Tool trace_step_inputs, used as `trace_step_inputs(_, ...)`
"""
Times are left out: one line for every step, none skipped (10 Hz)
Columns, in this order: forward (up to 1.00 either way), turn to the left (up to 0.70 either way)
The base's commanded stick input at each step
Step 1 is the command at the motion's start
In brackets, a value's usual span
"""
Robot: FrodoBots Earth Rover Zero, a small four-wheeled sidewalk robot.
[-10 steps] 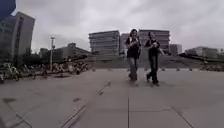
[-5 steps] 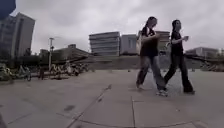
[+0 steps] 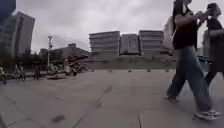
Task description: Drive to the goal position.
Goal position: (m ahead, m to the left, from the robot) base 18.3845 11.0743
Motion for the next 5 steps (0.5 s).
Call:
trace_step_inputs(0.7,0.02)
trace_step_inputs(0.7,0.02)
trace_step_inputs(0.7,0.02)
trace_step_inputs(0.7,0.02)
trace_step_inputs(0.7,0.02)
